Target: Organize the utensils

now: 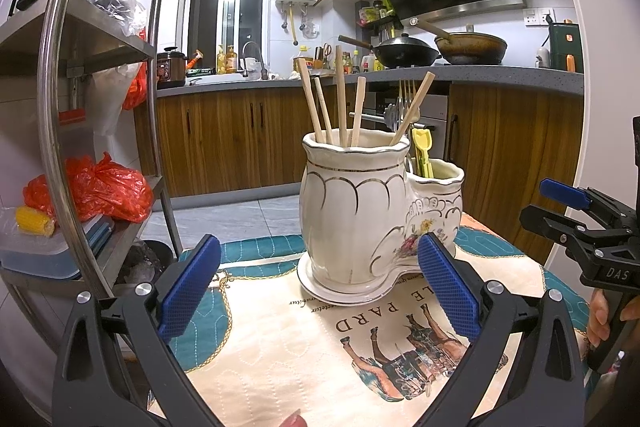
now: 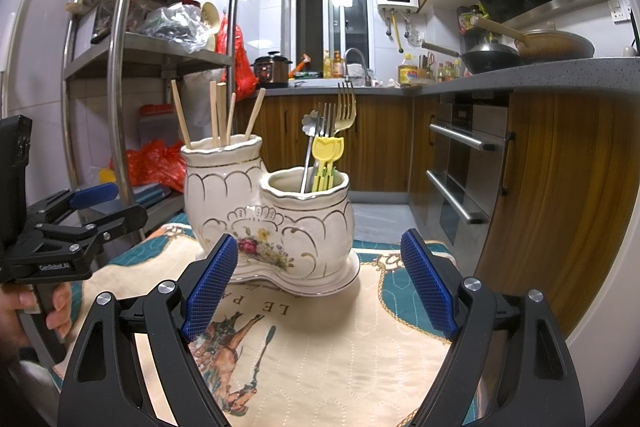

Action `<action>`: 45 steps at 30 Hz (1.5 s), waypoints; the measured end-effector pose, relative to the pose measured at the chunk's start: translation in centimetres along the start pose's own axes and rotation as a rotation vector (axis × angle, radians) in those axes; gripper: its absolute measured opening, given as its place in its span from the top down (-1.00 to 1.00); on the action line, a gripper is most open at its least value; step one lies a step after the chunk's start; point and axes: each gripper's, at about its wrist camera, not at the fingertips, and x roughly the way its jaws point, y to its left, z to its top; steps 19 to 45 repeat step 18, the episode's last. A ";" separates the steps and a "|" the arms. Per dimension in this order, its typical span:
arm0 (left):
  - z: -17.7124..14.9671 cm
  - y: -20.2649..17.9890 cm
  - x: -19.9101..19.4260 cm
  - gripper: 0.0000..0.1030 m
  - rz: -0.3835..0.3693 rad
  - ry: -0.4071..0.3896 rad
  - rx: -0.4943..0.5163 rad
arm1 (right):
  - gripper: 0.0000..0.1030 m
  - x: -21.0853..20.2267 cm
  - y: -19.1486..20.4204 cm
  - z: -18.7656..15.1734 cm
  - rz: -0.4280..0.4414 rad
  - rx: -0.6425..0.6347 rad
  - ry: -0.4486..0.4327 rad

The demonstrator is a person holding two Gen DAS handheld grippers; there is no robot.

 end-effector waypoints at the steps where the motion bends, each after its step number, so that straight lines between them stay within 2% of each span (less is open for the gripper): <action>1: 0.1 0.0 0.0 -0.89 0.000 -0.001 0.000 | -0.63 0.0 0.0 0.0 0.000 0.001 0.000; 8: 0.1 -0.1 -0.1 -0.89 0.001 -0.002 0.002 | -0.63 0.0 0.0 0.0 0.000 0.001 0.001; 13: 0.2 0.0 -0.1 -0.89 0.031 -0.001 -0.006 | -0.63 0.0 0.0 0.0 0.000 0.001 0.000; 45: 0.3 0.1 0.0 -0.89 0.030 0.001 -0.006 | -0.63 0.0 0.0 0.0 0.000 0.001 0.001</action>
